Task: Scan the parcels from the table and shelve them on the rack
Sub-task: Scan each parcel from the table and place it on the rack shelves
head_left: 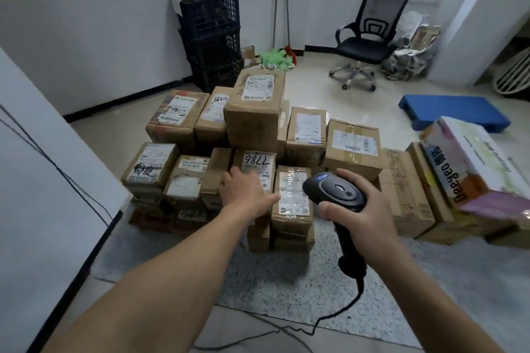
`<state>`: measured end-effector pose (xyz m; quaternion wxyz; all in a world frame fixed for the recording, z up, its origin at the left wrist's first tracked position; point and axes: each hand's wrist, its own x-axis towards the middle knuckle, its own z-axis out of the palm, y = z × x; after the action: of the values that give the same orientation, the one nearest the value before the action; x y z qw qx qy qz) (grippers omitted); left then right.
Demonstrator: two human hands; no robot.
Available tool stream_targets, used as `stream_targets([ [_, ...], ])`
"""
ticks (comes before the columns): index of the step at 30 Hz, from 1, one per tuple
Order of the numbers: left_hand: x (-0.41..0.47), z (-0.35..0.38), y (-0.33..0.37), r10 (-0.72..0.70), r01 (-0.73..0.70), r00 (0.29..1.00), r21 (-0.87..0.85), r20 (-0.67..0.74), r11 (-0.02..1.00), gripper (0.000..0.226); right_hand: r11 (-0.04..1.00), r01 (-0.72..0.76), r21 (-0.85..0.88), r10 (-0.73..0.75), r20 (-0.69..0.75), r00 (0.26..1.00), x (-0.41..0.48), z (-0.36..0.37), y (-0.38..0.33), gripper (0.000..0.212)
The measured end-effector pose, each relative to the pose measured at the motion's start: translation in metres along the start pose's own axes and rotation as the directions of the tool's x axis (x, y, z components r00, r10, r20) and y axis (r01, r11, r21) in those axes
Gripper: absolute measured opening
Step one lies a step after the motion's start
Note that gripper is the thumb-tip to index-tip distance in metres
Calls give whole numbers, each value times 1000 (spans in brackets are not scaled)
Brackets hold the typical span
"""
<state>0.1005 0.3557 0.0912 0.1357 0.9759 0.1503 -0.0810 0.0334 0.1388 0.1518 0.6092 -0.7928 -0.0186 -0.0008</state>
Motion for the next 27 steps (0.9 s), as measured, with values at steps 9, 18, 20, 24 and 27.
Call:
stream_targets([
  [9, -11, 6, 18, -78, 79, 996, 20, -36, 997, 85, 1000, -2, 27, 0, 96, 995, 13, -28, 13, 84],
  [18, -39, 15, 14, -112, 110, 994, -94, -8, 989, 98, 998, 37, 50, -44, 156, 987, 21, -35, 12, 88],
  [20, -38, 16, 12, -171, 167, 985, -194, -1, 967, 99, 998, 36, 53, -44, 166, 985, 21, -35, 12, 88],
  [24, -34, 18, 11, -290, 280, 957, -329, 19, 902, 103, 998, 25, 63, -36, 173, 984, 22, -37, 15, 87],
  [27, -31, 19, 17, -315, 303, 949, -346, 23, 888, 111, 997, 16, 70, -27, 166, 986, 22, -40, 16, 86],
])
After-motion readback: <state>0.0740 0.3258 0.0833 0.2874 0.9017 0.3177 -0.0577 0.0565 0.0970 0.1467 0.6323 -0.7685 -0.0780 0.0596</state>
